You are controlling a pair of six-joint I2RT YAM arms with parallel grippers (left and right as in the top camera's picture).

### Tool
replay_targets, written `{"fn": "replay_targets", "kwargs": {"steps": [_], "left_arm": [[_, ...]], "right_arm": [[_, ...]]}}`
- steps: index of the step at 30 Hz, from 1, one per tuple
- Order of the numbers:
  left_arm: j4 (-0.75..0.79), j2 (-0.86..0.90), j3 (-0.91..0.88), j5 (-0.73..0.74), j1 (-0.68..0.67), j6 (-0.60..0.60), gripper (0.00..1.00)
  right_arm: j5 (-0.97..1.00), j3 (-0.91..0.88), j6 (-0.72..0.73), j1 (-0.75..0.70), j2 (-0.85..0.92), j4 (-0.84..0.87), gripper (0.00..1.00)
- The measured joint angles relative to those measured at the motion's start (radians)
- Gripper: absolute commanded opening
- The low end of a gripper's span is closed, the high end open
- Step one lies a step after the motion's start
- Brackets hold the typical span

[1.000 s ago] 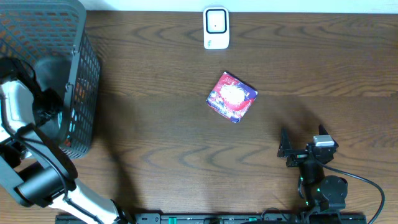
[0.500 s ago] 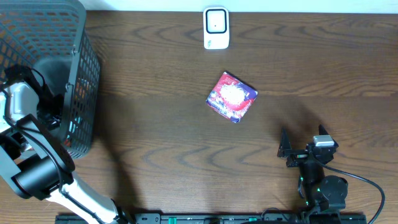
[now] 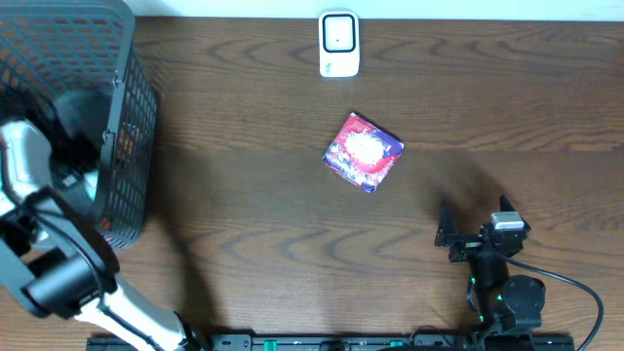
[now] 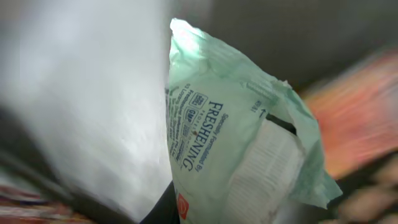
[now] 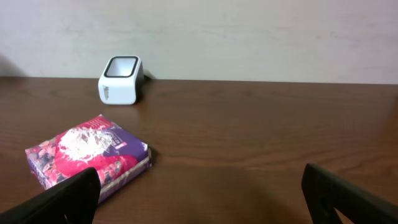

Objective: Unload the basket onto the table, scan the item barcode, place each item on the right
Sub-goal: 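Reach the left gripper into the basket and grasp the mint-green packet, then carry the mint-green packet to the scanner and drop it on the table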

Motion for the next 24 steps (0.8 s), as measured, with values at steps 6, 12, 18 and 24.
{"fn": "replay_targets", "kwargs": {"steps": [6,12,18,24], "left_arm": [[0.152,-0.283,0.206,0.005,0.0,-0.161,0.07],[0.287,-0.603,0.263,0.178,-0.048,-0.379,0.07],[0.288,-0.587,0.261,0.323,-0.381,-0.43,0.07],[0.185,-0.4,0.238,0.295,-0.667,-0.301,0.08]], "right_arm": [[0.0,0.0,0.0,0.0,0.0,0.0,0.99],[0.0,0.0,0.0,0.0,0.0,0.0,0.99],[0.0,0.0,0.0,0.0,0.0,0.0,0.99],[0.0,0.0,0.0,0.0,0.0,0.0,0.99]]}}
